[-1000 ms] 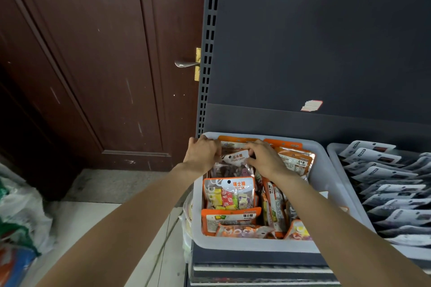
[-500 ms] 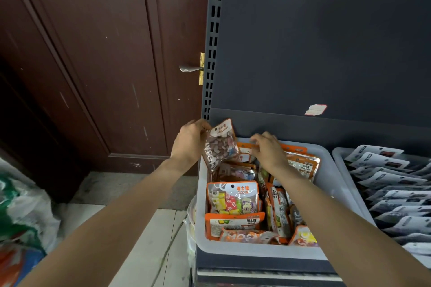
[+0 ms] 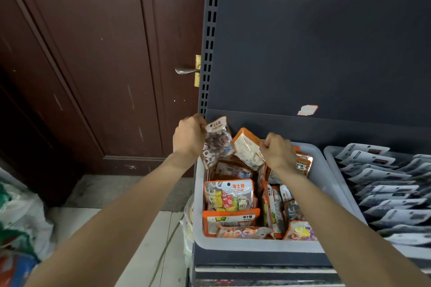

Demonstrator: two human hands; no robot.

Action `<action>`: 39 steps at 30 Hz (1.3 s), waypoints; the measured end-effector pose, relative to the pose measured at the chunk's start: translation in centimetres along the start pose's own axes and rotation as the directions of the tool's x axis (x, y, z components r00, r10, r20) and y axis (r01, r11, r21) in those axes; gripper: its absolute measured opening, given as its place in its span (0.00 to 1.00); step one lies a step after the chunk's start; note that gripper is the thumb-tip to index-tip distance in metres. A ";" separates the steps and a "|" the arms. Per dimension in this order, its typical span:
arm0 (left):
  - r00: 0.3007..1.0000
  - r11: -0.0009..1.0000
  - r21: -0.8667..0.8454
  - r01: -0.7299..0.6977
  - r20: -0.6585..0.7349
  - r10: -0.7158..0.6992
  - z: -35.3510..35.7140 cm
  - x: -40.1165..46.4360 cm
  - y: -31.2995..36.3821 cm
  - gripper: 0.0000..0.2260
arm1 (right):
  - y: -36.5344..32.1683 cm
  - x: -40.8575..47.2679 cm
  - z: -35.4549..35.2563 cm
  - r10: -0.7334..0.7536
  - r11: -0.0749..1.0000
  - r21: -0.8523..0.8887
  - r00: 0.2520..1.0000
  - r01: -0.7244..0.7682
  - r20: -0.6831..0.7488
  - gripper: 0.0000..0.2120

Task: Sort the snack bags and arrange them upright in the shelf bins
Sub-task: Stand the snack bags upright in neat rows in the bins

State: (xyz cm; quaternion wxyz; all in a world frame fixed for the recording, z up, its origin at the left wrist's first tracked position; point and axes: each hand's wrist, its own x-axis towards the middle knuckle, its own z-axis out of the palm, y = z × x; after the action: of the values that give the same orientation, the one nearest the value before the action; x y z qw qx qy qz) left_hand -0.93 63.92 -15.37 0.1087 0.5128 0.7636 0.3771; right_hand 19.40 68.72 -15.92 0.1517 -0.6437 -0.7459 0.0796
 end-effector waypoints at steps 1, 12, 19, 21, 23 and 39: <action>1.000 1.000 0.019 0.001 0.011 -0.001 0.2 0.0 0.2 0.09 | 0.0 -0.1 0.2 0.012 1.000 -0.009 1.000 -0.012 0.022 0.07; 0.910 0.947 -0.319 0.043 0.403 0.095 4.2 -1.8 2.8 0.04 | -0.4 -0.9 -0.2 0.146 0.878 0.405 0.949 -0.255 0.280 0.16; 0.818 0.871 -0.491 0.002 0.501 0.280 5.4 -2.5 2.7 0.06 | 0.1 -1.8 -1.1 0.203 0.506 0.739 0.894 -0.445 0.399 0.04; 0.794 0.878 -0.479 -0.011 0.529 0.298 5.9 -2.4 3.0 0.06 | 0.1 -2.0 -0.8 0.191 0.459 0.755 0.882 -0.467 0.430 0.06; 0.773 0.892 -0.452 -0.008 0.563 0.293 5.9 -2.4 3.1 0.10 | 0.2 -2.0 -0.6 0.155 0.454 0.761 0.882 -0.463 0.445 0.07; 0.854 0.967 -0.165 -0.195 0.455 0.250 5.1 -0.4 1.2 0.12 | 1.9 -0.2 -1.1 -0.220 0.959 -0.172 0.974 0.227 0.058 0.09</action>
State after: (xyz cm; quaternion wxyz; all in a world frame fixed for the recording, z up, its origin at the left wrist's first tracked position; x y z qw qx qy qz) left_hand 2.92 66.14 -18.13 0.2758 0.6672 0.6268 0.2931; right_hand 21.58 68.72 -15.55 0.0873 -0.5646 -0.8207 0.0074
